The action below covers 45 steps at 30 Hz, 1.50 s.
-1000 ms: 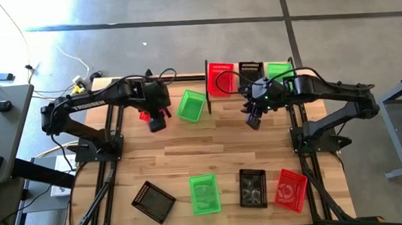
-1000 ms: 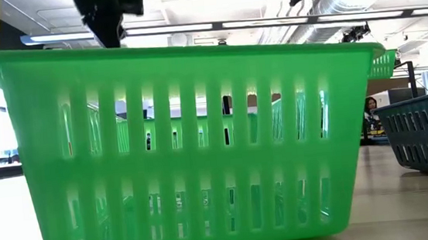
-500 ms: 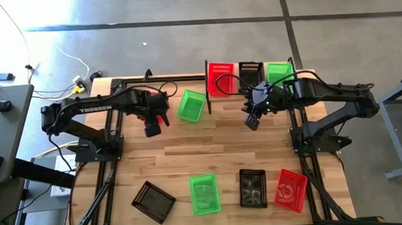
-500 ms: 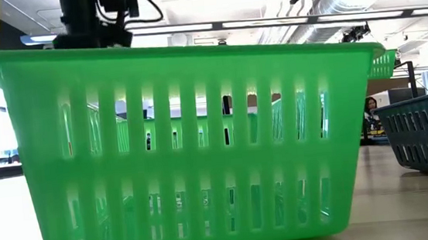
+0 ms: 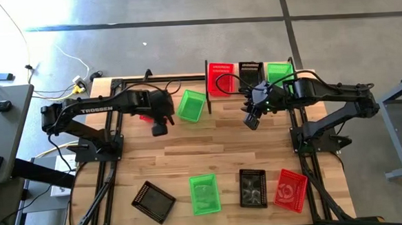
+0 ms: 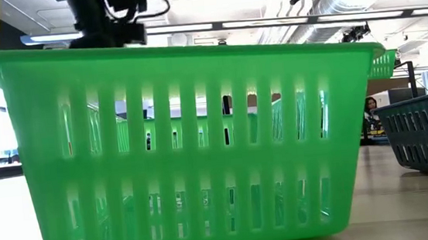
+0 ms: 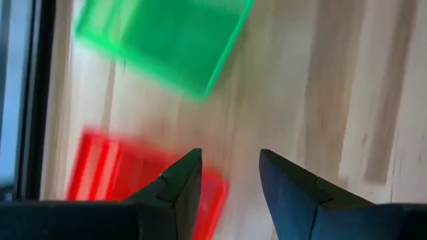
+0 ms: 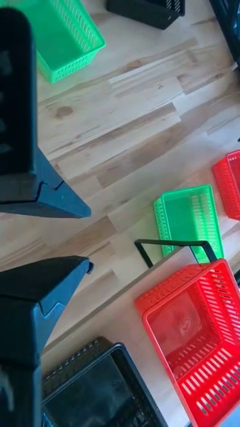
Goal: Stack baskets on shelf by color
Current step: Stack the top green basket on top of the other green basket on the shelf
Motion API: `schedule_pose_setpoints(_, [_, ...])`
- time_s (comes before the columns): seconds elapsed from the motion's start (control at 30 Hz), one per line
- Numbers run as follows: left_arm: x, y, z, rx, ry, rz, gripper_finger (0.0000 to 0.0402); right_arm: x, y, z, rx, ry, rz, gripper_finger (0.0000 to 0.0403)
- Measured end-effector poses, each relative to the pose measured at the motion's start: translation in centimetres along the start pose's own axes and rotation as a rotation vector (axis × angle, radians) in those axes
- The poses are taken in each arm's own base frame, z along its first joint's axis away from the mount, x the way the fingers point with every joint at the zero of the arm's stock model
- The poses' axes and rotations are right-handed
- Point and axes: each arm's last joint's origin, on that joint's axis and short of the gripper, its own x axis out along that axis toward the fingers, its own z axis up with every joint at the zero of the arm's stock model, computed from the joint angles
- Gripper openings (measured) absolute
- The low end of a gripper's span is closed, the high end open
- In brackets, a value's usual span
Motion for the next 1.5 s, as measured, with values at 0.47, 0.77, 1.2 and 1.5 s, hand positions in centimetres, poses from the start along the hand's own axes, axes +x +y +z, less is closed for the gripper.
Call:
schedule_pose_setpoints(0.47, [1.9, 0.2, 3.0, 0.15, -0.2, -0.002, 0.014, 0.0, -0.1, 0.0, 0.0, -0.015, -0.033, 0.009])
schedule_pose_setpoints(0.77, [5.8, -0.3, 3.7, 0.183, -0.109, -0.015, 0.014, 0.0, -0.1, 0.1, -0.002, -0.018, -0.04, 0.009])
schedule_pose_setpoints(1.2, [9.0, -0.5, 4.3, 0.226, -0.079, -0.006, 0.014, 0.0, -0.1, 0.1, -0.004, -0.018, -0.04, 0.009])
schedule_pose_setpoints(1.5, [11.5, -0.9, 4.0, 0.237, 0.004, -0.014, 0.014, 0.0, -0.1, 0.0, -0.002, -0.017, -0.04, 0.009])
